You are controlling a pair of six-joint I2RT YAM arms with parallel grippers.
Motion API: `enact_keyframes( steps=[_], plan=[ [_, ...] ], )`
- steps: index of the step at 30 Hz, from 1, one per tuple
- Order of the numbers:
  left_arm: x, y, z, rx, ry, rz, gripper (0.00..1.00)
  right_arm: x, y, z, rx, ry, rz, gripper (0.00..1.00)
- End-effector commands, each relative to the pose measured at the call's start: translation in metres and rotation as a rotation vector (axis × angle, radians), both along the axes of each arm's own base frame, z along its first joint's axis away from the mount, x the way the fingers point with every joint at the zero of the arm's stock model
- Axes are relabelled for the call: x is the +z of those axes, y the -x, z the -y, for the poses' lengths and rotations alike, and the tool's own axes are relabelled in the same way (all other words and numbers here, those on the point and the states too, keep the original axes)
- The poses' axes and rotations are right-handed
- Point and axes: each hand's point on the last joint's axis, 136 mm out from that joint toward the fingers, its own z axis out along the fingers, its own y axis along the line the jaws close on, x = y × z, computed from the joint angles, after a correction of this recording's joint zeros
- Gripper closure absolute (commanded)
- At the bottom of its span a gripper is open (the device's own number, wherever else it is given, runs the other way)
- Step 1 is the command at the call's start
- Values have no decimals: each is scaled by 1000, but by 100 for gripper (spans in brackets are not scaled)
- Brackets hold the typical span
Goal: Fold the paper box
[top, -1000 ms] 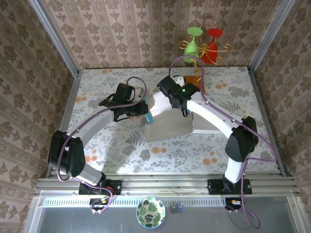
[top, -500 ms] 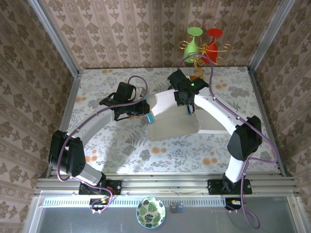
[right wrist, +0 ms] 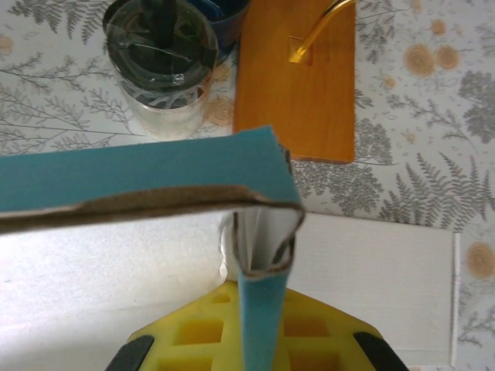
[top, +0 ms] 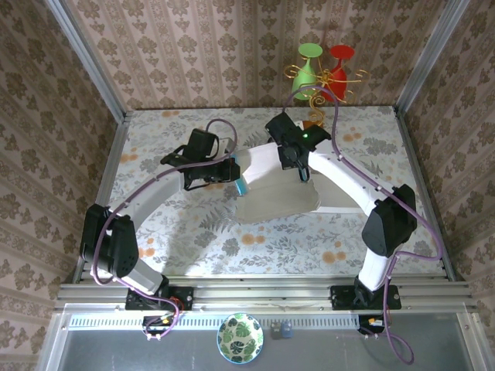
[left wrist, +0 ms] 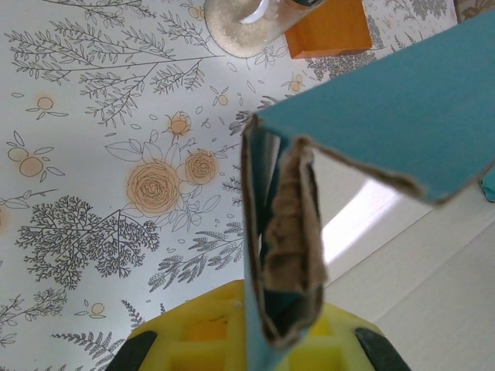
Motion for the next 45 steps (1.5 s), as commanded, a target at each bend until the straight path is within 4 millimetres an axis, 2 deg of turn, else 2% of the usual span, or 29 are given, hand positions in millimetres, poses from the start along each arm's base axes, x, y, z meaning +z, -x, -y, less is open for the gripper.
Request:
enact_keyframes(
  steps=[1, 8, 12, 15, 18, 22, 23, 24, 31, 36, 40, 45],
  plan=[
    [-7, 0, -12, 29, -57, -39, 100, 9, 3, 43, -112, 241, 16, 100],
    [-6, 1, -10, 22, -56, -39, 100, 9, -1, 39, -106, 248, 15, 87],
    [-6, 1, -10, 22, -56, -38, 100, 9, -2, 38, -103, 249, 9, 87],
    [-6, 1, -10, 20, -55, -38, 100, 9, -2, 41, -111, 240, 4, 82],
    [-6, 1, -10, 19, -56, -39, 100, 10, -2, 43, -117, 232, 5, 81],
    [-6, 1, -8, 16, -53, -40, 100, 9, -2, 45, -118, 214, -3, 83],
    [-6, 1, -8, 15, -53, -40, 100, 8, -2, 44, -113, 209, -6, 94],
    [-6, 1, -8, 14, -53, -41, 100, 8, -2, 42, -107, 202, -7, 100],
    [-6, 0, -4, 11, -54, -41, 100, 8, -3, 32, -99, 185, 5, 100],
    [-9, 1, -6, 20, -65, -49, 100, -1, 0, 27, -101, 148, -12, 100],
    [-22, 3, -12, 38, -109, -78, 100, -8, 6, 17, -111, 78, -24, 100],
    [-51, 6, -24, 66, -193, -110, 100, -32, 22, 1, -168, 21, -29, 100]
  ],
)
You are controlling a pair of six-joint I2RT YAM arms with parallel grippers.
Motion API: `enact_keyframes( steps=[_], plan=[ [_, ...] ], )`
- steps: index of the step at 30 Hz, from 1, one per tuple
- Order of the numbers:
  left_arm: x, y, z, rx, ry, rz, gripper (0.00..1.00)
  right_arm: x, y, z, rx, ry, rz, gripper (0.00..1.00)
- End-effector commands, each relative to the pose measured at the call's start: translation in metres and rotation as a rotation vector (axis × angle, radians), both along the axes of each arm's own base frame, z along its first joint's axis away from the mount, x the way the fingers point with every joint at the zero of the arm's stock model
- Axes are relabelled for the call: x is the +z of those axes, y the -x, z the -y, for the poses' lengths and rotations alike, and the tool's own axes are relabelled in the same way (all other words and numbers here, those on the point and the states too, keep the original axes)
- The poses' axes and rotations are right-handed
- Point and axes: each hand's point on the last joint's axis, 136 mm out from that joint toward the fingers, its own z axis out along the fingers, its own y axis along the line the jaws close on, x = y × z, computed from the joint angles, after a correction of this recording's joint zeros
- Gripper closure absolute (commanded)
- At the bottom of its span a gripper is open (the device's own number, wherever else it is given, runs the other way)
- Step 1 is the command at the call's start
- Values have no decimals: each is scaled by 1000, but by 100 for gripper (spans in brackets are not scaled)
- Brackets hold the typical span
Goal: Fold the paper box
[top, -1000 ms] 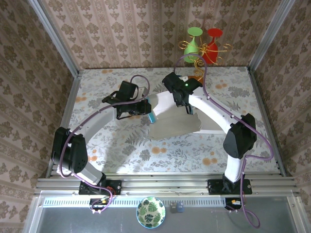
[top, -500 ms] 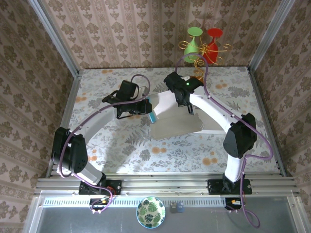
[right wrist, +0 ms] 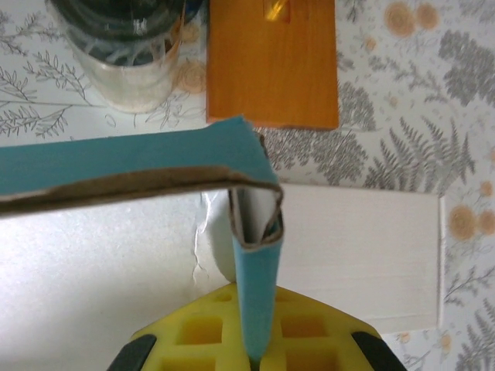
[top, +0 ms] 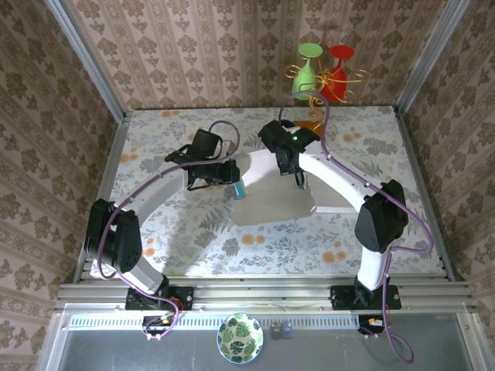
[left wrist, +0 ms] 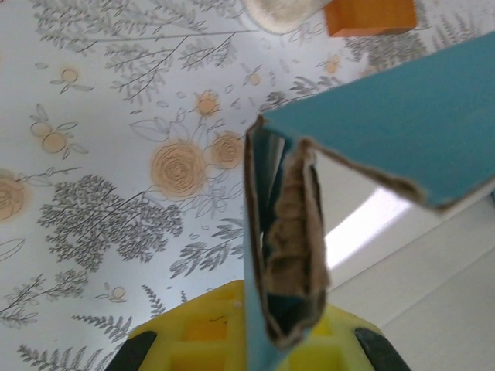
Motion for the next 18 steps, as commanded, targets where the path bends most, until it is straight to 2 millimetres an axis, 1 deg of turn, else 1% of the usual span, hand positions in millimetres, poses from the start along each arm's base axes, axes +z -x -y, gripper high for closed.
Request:
enact_keyframes(
  steps=[1, 4, 9, 11, 15, 18],
  plan=[
    [-36, 7, -21, 50, -127, -62, 100, -10, 14, 2, -106, -31, 26, 100],
    [-61, 9, -29, 71, -161, -85, 100, -21, 20, 1, -142, -38, 39, 100],
    [-95, 13, -33, 88, -188, -120, 97, -41, 21, -8, -130, -34, 22, 100],
    [-104, 15, -33, 87, -201, -128, 95, -47, 23, -11, -126, -28, 12, 100],
    [-115, 18, -37, 88, -231, -138, 93, -57, 26, -13, -123, -17, -7, 100],
    [-120, 21, -40, 90, -251, -147, 91, -59, 27, -14, -117, -17, -9, 100]
  ],
)
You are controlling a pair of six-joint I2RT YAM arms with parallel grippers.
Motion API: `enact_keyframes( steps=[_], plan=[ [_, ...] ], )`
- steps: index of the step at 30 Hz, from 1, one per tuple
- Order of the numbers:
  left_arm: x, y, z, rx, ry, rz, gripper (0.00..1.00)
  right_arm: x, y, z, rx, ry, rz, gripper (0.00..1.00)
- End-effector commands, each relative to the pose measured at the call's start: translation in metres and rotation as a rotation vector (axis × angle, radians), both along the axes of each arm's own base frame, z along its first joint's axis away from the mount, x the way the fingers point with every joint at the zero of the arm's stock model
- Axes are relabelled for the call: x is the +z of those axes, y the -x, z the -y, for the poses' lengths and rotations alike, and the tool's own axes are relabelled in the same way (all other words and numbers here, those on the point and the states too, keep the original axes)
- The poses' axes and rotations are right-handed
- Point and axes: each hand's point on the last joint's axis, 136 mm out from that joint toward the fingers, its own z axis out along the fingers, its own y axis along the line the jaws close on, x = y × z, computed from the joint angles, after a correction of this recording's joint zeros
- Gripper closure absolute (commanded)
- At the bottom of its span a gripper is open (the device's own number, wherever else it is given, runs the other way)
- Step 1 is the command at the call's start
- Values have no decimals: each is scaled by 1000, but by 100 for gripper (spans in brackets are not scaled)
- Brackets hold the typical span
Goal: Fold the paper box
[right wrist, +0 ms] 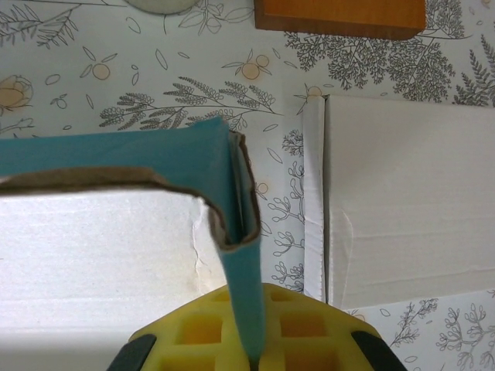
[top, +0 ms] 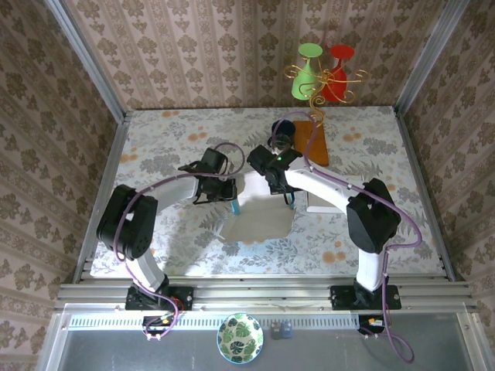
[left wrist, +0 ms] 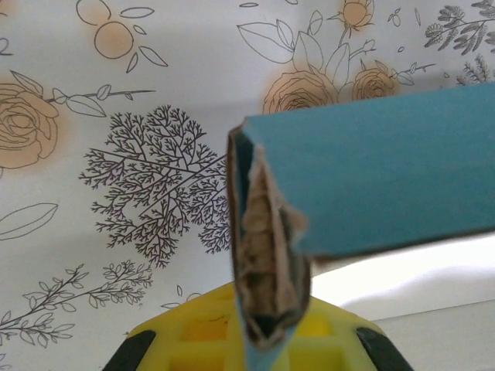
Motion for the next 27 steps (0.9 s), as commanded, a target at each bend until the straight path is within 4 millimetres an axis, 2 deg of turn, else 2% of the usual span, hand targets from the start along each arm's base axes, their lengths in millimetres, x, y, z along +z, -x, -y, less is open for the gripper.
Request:
enact_keyframes(
  steps=[1, 10, 18, 27],
  plan=[
    [-26, 14, -24, 47, -112, -63, 90, 2, -2, 13, -58, 40, 40, 100],
    [-34, 19, -32, 58, -150, -69, 88, 1, -1, 13, -56, 41, 36, 100],
    [-24, 22, -37, 62, -192, -40, 83, 2, 2, 15, -57, 62, 43, 100],
    [-16, 23, -42, 77, -210, -12, 83, 2, 3, 12, -48, 72, 40, 100]
  ],
)
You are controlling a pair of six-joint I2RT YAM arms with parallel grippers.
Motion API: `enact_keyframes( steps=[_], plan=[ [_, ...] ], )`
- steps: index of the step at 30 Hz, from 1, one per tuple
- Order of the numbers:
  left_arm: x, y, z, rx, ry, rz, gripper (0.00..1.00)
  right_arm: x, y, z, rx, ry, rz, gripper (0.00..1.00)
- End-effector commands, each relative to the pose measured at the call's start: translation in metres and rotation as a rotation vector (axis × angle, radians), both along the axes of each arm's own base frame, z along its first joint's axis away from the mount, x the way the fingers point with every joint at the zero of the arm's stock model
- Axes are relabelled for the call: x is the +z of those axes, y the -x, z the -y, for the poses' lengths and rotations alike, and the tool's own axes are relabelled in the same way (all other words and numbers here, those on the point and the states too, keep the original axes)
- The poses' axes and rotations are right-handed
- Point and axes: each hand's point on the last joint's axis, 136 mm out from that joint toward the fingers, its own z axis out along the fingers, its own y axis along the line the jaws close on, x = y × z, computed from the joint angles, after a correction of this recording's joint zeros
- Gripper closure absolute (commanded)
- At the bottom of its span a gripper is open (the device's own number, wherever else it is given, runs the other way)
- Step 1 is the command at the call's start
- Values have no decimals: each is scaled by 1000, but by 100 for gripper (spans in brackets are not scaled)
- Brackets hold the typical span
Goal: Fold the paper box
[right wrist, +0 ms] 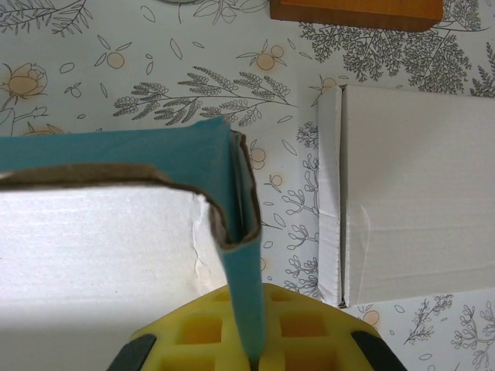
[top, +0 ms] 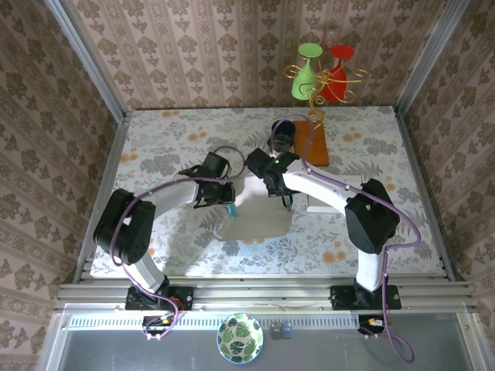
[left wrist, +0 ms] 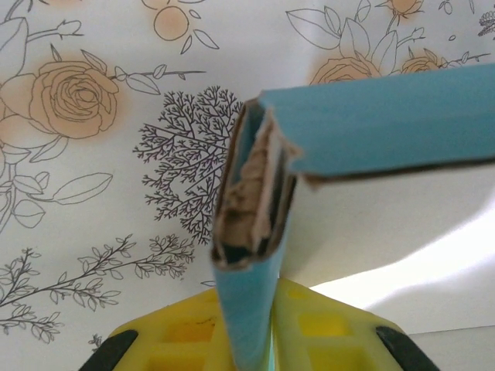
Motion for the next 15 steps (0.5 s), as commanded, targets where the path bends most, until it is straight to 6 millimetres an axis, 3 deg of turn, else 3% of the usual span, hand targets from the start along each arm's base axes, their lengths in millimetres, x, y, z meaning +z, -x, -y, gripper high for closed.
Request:
enact_keyframes(
  steps=[1, 9, 15],
  plan=[
    [-12, 18, -27, 44, -104, -56, 82, 5, -1, 20, -58, 80, 36, 100],
    [-17, 20, -30, 60, -114, -68, 82, 3, 0, 19, -57, 85, 30, 100],
    [-17, 22, -39, 89, -161, -71, 90, 2, 1, 20, -62, 86, 30, 100]
  ],
)
